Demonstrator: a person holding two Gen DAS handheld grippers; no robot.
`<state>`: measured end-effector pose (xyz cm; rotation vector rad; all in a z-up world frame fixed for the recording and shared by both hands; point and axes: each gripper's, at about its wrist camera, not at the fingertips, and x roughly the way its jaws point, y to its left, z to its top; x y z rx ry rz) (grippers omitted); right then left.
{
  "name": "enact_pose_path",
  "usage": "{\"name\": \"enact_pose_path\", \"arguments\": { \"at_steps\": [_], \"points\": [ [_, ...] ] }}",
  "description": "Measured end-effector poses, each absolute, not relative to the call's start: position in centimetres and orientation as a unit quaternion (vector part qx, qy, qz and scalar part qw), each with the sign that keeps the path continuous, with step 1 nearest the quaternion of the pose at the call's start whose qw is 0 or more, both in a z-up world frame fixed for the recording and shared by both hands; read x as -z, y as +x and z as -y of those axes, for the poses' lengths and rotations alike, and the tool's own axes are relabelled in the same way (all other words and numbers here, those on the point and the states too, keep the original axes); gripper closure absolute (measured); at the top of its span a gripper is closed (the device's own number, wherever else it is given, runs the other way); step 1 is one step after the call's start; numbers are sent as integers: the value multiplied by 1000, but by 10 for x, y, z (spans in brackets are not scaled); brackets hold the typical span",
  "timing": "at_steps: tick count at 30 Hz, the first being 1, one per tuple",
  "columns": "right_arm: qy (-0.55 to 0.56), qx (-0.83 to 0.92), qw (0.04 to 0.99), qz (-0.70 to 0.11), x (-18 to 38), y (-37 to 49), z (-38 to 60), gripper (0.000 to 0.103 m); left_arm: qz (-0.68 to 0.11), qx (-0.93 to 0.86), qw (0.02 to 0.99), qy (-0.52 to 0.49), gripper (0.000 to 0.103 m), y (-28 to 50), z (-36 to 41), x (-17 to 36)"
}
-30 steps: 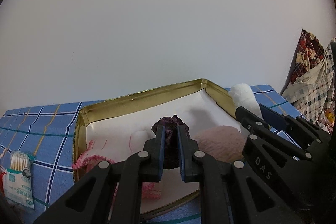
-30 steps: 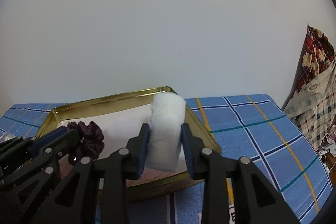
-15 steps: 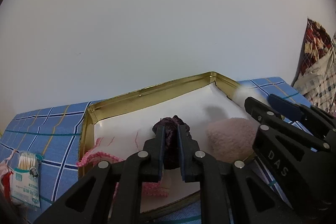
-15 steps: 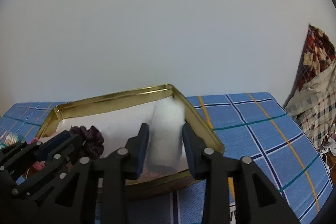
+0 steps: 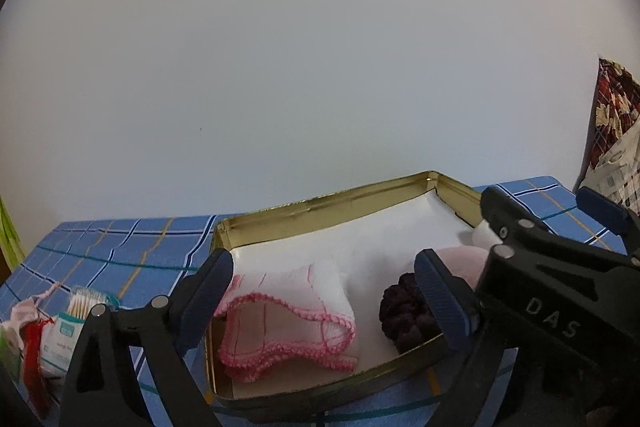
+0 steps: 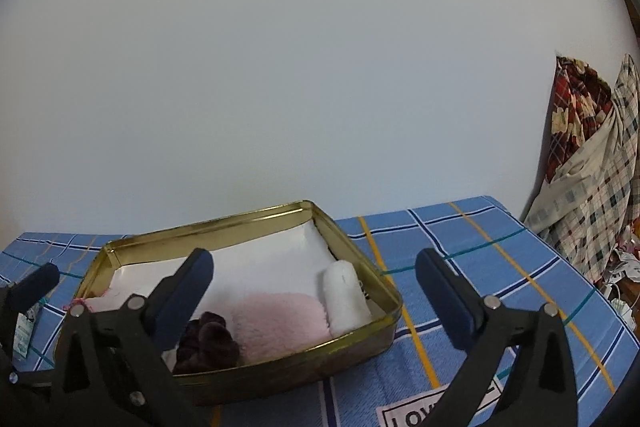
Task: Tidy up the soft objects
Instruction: 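Open both tools to drop the towel and scrunchie into the tin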
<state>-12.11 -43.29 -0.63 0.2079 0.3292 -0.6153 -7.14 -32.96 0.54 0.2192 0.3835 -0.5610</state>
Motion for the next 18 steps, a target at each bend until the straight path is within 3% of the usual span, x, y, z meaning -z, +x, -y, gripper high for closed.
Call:
{"name": "enact_pose_path", "arguments": {
  "at_steps": [18],
  "points": [
    [127, 298, 939, -113, 3, -132, 429, 0, -196, 239, 947, 93, 9, -62, 309, -6]
  ]
}}
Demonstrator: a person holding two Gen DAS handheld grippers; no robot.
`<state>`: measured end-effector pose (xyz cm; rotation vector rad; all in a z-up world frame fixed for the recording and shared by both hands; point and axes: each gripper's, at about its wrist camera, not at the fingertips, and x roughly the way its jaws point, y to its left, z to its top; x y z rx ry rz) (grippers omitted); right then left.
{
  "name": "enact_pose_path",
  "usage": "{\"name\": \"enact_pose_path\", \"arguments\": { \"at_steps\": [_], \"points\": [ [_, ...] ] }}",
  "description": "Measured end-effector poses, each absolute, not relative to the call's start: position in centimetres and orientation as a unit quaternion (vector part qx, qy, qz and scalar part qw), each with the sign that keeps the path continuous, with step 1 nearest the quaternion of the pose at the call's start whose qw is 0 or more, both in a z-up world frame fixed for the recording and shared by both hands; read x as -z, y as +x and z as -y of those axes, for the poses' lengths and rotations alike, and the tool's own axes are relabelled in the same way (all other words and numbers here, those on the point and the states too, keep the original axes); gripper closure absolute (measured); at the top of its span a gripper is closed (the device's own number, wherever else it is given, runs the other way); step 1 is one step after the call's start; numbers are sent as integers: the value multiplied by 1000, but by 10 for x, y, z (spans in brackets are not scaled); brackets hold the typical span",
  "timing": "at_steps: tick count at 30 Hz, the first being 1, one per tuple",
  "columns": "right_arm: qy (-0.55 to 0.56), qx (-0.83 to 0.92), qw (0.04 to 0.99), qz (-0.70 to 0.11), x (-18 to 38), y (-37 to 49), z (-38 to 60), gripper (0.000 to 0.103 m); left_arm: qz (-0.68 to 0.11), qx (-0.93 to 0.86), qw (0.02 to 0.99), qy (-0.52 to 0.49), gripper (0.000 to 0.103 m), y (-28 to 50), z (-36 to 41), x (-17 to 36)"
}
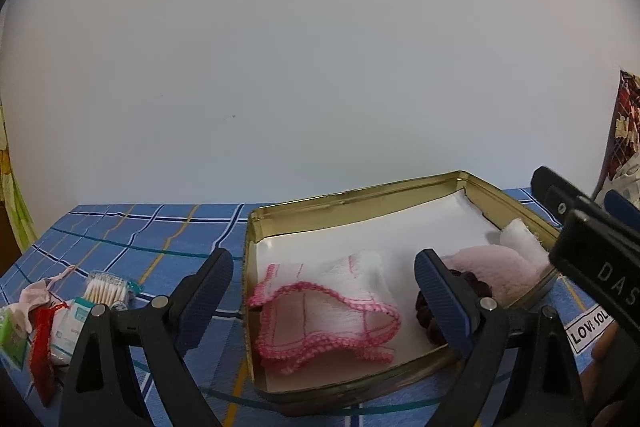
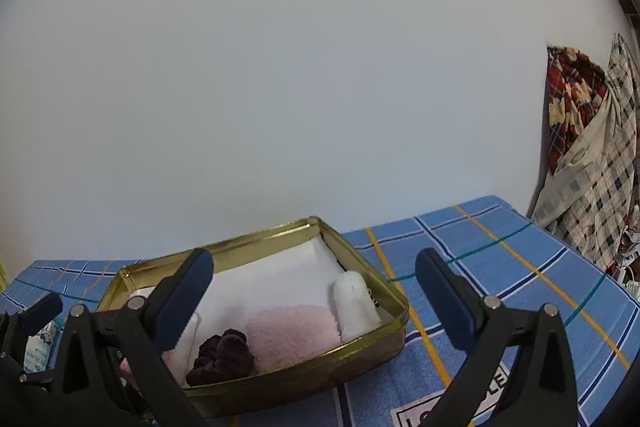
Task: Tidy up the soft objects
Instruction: 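Open both tools to drop the towel and scrunchie into the tin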
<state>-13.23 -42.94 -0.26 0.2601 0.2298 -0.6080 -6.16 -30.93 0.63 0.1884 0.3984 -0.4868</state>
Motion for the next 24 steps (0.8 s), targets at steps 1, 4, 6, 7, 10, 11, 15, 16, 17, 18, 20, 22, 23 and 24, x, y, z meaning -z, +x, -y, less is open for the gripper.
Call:
{"name": "enact_pose_path", "arguments": {
  "at_steps": [1, 4, 6, 7, 10, 11, 15, 16, 17, 18, 20, 22, 23, 24],
  "points": [
    [122, 301, 940, -106, 2, -134, 427, 0, -193, 236, 948, 93, 9, -62, 308, -7],
    [110, 301, 943, -87, -2, -137, 422, 0, -180, 223, 953, 99, 9, -66, 300, -8],
    [104, 299, 946, -74, -3, -139, 418, 0, -166, 215, 957, 105, 9, -70, 295, -9],
    [101, 298, 947, -68, -3, -140, 416, 0, -160, 212, 958, 108, 9, -71, 292, -9],
    [91, 299, 948, -63, -4, -140, 411, 0, -151, 207, 960, 109, 9, -76, 282, -11],
    [91, 299, 948, -64, -4, -139, 410, 0, -152, 207, 960, 108, 9, -77, 279, -11],
    [100, 298, 947, -64, -4, -142, 407, 0, -157, 202, 961, 107, 9, -76, 270, -10],
    [103, 299, 947, -64, -4, -143, 407, 0, -159, 201, 961, 105, 9, -75, 269, -9],
    [107, 299, 946, -64, -4, -144, 407, 0, -161, 201, 961, 103, 9, -75, 268, -8],
    [109, 300, 946, -64, -3, -145, 407, 0, -165, 201, 960, 100, 9, -74, 265, -8],
    [114, 303, 944, -65, -3, -146, 407, 0, -170, 201, 960, 97, 9, -73, 262, -7],
    [119, 305, 943, -67, -2, -148, 406, 0, -179, 202, 959, 90, 9, -71, 256, -6],
    [120, 306, 942, -68, -2, -149, 406, 0, -183, 202, 958, 87, 9, -70, 253, -6],
    [122, 306, 941, -70, -1, -149, 406, 0, -190, 203, 957, 84, 9, -68, 250, -5]
  ]
}}
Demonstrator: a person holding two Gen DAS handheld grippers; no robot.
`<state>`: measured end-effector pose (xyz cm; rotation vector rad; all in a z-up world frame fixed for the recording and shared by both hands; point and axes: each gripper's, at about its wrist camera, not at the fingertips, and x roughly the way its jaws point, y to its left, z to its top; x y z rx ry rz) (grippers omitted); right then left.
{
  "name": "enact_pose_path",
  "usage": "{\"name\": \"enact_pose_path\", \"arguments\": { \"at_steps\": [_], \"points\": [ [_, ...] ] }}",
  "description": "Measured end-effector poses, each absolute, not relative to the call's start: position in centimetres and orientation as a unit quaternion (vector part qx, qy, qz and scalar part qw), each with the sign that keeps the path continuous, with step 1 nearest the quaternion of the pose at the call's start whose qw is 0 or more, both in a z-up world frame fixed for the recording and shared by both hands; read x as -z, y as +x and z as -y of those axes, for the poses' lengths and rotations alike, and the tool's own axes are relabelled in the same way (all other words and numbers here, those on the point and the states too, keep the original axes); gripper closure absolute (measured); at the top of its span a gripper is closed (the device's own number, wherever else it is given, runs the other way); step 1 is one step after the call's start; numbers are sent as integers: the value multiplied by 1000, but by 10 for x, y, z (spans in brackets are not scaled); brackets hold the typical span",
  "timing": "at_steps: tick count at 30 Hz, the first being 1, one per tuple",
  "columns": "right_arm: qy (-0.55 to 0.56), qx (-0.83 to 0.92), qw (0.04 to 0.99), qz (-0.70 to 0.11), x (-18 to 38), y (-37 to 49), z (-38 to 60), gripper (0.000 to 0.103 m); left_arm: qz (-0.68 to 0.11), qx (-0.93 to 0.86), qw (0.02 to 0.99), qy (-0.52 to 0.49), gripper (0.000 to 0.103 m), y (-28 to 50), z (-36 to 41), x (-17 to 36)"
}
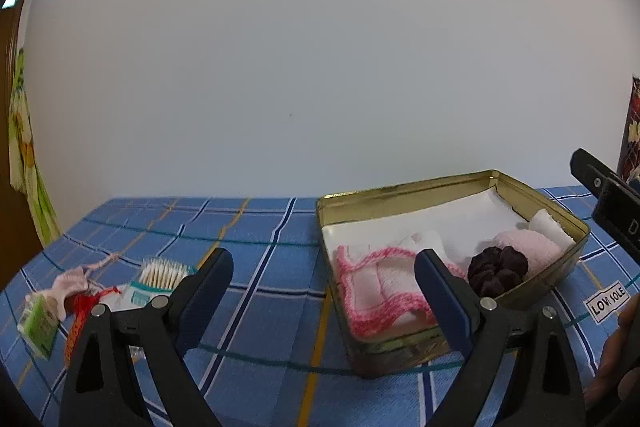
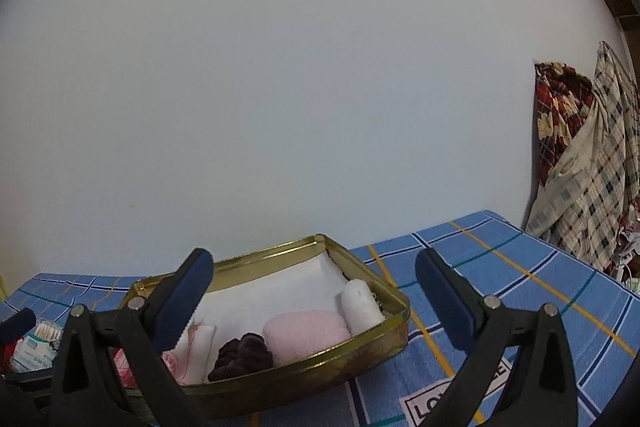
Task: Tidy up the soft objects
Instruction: 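Open both tools to drop the towel and scrunchie into the tin, then move both tools back to the pile of items beside the tin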
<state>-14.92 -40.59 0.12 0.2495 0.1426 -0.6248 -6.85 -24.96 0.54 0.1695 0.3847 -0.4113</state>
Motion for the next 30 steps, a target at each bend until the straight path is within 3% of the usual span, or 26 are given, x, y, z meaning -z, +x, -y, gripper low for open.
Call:
{"name": "enact_pose_path", "arguments": {
  "at_steps": [9, 30],
  "points": [
    [114, 317, 938, -80, -1, -155, 394, 0, -233, 201, 949, 59, 9, -57, 218, 0],
    [82, 293, 947, -103, -4, -153, 324, 0, -254, 201, 945, 44, 9, -46, 173, 1]
  ]
}}
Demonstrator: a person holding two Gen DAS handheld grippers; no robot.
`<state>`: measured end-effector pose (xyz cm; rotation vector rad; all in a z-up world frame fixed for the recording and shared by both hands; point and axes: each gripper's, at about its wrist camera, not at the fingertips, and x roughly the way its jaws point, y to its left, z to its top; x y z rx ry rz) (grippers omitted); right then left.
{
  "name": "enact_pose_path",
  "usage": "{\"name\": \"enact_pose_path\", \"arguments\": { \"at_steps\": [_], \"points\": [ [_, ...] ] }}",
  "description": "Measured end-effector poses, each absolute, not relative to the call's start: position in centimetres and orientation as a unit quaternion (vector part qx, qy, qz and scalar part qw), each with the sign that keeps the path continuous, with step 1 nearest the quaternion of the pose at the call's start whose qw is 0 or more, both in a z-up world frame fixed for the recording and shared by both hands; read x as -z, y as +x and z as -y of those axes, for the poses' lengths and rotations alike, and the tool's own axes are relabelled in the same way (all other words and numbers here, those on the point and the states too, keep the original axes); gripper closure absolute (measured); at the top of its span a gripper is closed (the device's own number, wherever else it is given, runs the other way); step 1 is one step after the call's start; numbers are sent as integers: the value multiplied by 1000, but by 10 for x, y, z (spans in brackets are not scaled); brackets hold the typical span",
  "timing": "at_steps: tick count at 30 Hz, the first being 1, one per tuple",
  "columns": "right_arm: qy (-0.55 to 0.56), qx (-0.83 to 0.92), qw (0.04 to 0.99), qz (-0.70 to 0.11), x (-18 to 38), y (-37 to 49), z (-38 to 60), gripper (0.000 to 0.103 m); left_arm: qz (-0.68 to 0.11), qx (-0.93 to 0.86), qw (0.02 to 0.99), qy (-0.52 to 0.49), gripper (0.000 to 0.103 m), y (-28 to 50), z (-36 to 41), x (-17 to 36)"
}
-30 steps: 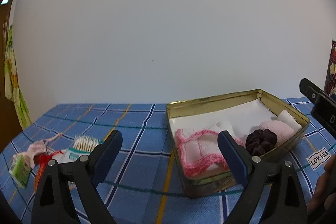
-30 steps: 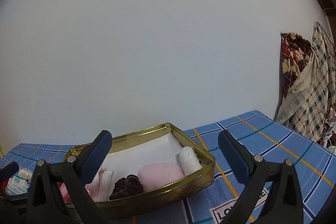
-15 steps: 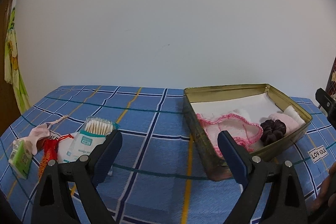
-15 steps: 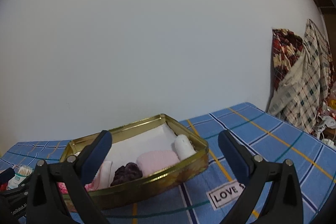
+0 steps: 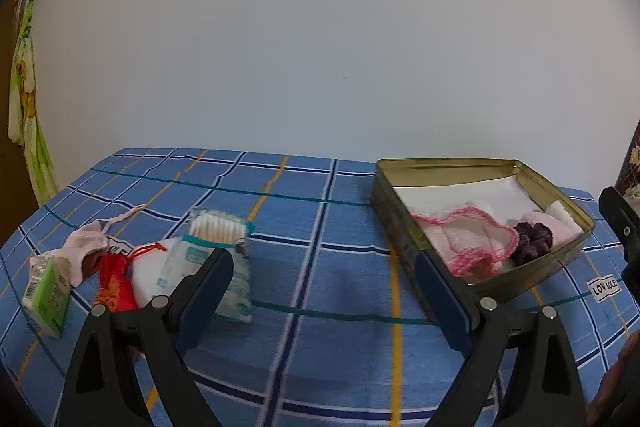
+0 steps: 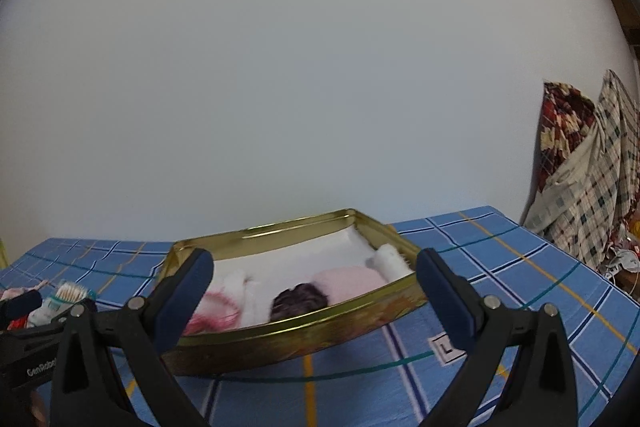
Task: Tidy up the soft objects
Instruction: 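Move both tools back to the pile of items beside the tin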
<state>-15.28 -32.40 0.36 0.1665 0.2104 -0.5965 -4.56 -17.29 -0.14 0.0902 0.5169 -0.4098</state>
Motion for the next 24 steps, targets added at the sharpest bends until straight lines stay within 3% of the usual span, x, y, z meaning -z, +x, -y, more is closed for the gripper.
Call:
{"name": "enact_pose_path", "arguments": {
  "at_steps": [24],
  "points": [
    [72, 188, 969, -140, 3, -96, 234, 0, -260, 133, 955, 50, 9, -10, 98, 4]
  ]
}}
